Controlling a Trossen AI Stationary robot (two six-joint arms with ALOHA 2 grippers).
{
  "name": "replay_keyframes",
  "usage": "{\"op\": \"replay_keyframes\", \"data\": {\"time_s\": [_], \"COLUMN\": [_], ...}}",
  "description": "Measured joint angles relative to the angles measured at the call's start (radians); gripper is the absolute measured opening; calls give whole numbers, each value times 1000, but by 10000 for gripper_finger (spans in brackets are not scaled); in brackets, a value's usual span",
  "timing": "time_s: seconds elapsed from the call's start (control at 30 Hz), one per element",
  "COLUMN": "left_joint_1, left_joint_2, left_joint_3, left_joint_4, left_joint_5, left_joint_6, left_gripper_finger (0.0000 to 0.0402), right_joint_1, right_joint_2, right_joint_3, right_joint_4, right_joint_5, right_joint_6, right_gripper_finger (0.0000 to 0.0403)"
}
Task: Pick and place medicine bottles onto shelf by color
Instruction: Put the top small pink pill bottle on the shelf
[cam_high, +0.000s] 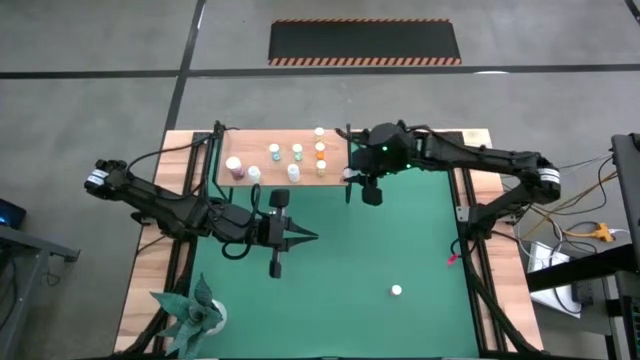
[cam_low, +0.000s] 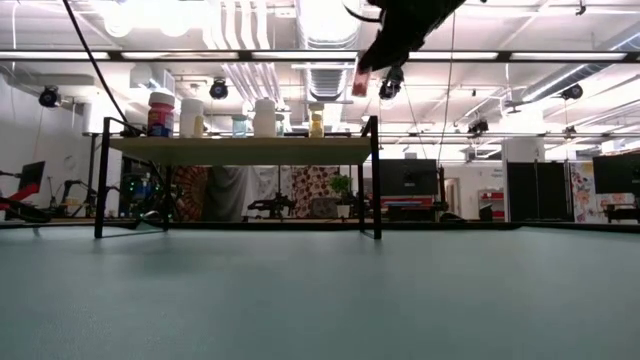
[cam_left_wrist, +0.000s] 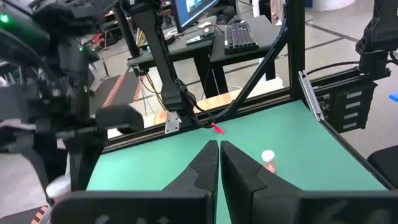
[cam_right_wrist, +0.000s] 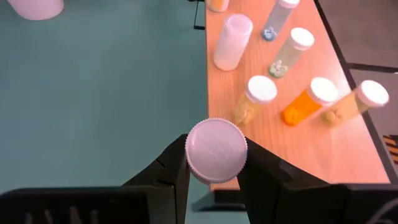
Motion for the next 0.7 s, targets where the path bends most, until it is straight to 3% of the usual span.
{"op": "replay_keyframes", "data": {"time_s": [0.7], "left_joint_1": [0], "left_joint_2": [0], "left_joint_3": [0], "left_joint_4": [1], "left_joint_5": [0], "left_joint_6": [8], "left_gripper_finger": [0], "right_joint_1": [-89], "right_joint_2": [166], "right_joint_3": [48], "right_joint_4": [18], "right_joint_5": [9], "right_joint_6": [-67], "right_gripper_finger": [100]}}
